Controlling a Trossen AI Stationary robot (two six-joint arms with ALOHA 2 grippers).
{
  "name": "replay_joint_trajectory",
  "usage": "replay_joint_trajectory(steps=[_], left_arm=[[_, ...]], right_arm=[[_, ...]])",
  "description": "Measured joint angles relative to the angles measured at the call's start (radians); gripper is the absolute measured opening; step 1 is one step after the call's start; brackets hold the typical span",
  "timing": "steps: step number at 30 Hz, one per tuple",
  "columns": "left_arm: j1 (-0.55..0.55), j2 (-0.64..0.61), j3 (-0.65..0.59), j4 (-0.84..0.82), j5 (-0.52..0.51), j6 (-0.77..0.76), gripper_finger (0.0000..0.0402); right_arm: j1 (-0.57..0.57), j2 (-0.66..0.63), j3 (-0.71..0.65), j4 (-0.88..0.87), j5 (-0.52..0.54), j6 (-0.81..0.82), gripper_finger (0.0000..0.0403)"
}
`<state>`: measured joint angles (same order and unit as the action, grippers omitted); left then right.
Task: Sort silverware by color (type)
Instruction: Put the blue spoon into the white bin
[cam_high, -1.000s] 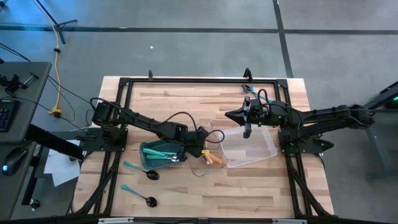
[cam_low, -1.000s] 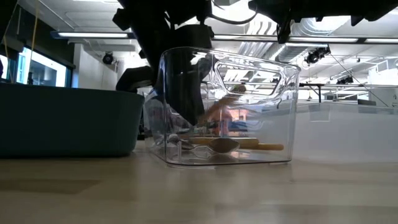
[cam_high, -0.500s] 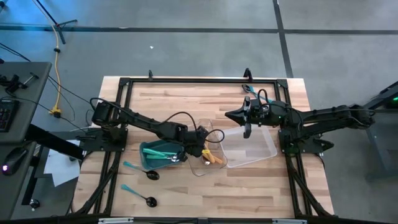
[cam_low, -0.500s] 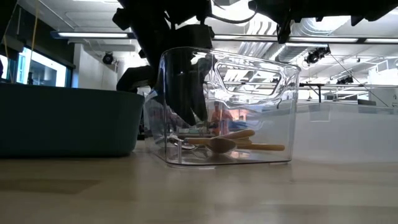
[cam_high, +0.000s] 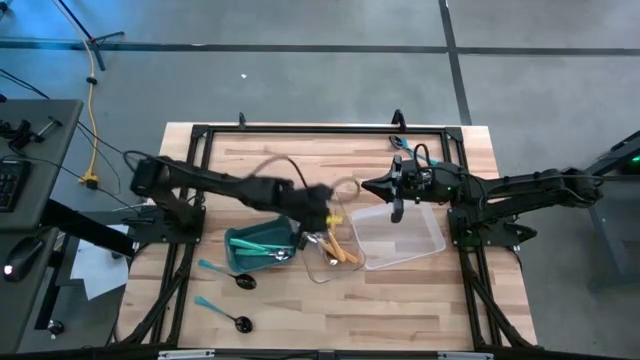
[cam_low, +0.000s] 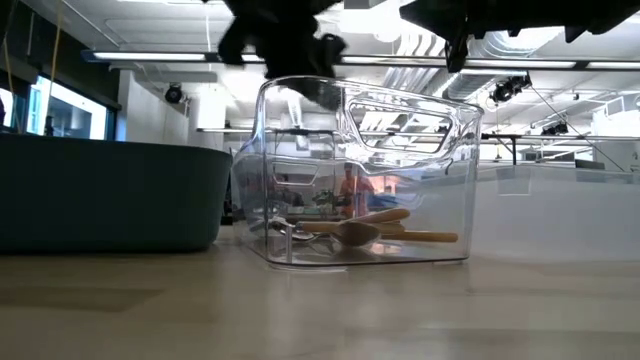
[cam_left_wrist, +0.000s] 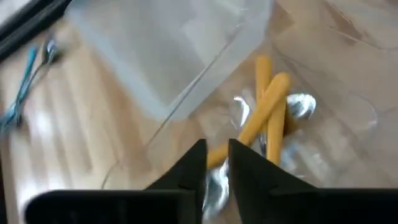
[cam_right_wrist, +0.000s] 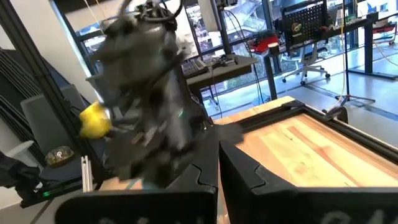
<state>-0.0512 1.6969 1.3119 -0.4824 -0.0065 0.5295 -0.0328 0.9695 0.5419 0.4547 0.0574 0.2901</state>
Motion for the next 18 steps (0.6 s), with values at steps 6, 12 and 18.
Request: replay_joint_trajectory(steps=[6, 12, 18], left_arm=[[0.112, -0.196, -0.029, -0.004, 0.028, -0.147, 0.0007], [0.177, -0.435, -0.182, 0.16, 0.031, -0.285, 0.0001], [0.17, -0.64, -0.423, 0.464, 0.017, -0.453, 0.0]], right_arm=[[0.0, 0.0, 0.0, -0.002, 0.0, -0.003, 0.0], [0.0, 0.0, 0.0, 0.003, 0.0, -0.003, 0.0], [0.0, 0.0, 0.0, -0.001, 0.0, -0.027, 0.0]])
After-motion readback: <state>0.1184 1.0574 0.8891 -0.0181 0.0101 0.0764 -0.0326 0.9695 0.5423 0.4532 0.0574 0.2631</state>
